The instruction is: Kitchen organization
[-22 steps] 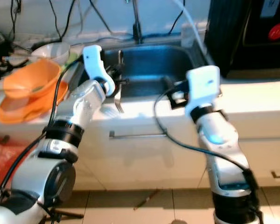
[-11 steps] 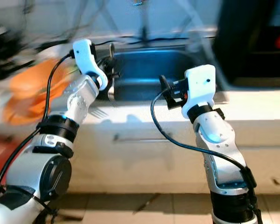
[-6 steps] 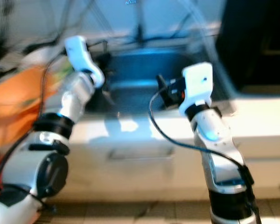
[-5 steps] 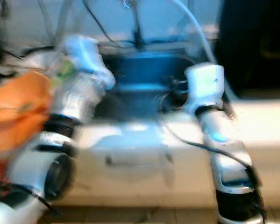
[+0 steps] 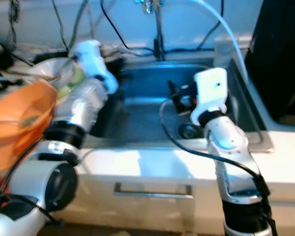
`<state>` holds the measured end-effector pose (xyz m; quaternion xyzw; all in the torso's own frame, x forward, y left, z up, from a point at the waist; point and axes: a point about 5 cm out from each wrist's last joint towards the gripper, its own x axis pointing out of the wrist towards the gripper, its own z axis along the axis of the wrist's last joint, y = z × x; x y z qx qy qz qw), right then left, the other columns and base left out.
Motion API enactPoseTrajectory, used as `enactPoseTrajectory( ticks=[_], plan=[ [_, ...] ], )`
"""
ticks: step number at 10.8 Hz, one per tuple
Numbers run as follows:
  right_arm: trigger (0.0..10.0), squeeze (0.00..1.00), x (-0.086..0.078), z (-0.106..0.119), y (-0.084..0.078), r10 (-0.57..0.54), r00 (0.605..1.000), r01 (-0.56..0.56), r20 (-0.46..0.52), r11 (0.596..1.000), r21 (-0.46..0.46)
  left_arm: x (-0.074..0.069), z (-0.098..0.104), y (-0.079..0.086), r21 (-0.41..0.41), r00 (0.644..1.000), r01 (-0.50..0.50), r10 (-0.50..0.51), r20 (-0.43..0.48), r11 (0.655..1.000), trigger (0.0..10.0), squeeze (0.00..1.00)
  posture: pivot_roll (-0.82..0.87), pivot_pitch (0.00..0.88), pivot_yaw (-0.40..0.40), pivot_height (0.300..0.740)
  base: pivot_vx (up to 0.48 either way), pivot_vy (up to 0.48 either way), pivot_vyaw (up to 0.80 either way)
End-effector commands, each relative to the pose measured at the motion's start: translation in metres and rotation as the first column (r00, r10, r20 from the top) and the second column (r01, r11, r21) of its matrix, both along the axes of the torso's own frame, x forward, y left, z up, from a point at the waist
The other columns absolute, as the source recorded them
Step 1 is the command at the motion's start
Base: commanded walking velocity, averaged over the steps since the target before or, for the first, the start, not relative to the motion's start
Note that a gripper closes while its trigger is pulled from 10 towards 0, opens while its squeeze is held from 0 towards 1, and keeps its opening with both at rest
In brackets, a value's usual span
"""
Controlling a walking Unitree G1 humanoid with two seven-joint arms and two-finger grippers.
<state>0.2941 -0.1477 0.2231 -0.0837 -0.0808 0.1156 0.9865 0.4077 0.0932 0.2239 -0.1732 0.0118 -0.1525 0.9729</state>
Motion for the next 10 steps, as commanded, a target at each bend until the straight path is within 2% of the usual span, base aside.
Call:
enactPoseTrajectory(
  ticks=[1,10],
  plan=[
    [10.0,0.00,-0.0012,0.0027,0.0051,0.022,1.000,-0.022,0.013,1.000,0.005,0.0017,0.0045,0.0138,0.000,0.999,-0.034,0.034,0.012,0.999,10.0,0.00,-0.13,0.000,0.109,0.740,0.000,0.000,0.00],
    [10.0,0.00,-0.0013,0.0025,0.0065,0.027,1.000,-0.027,0.012,1.000,0.010,0.0033,0.0043,0.0169,0.016,0.999,-0.039,0.039,-0.004,0.999,10.0,0.00,-0.12,0.000,0.107,0.740,0.000,0.000,0.00]
  ],
)
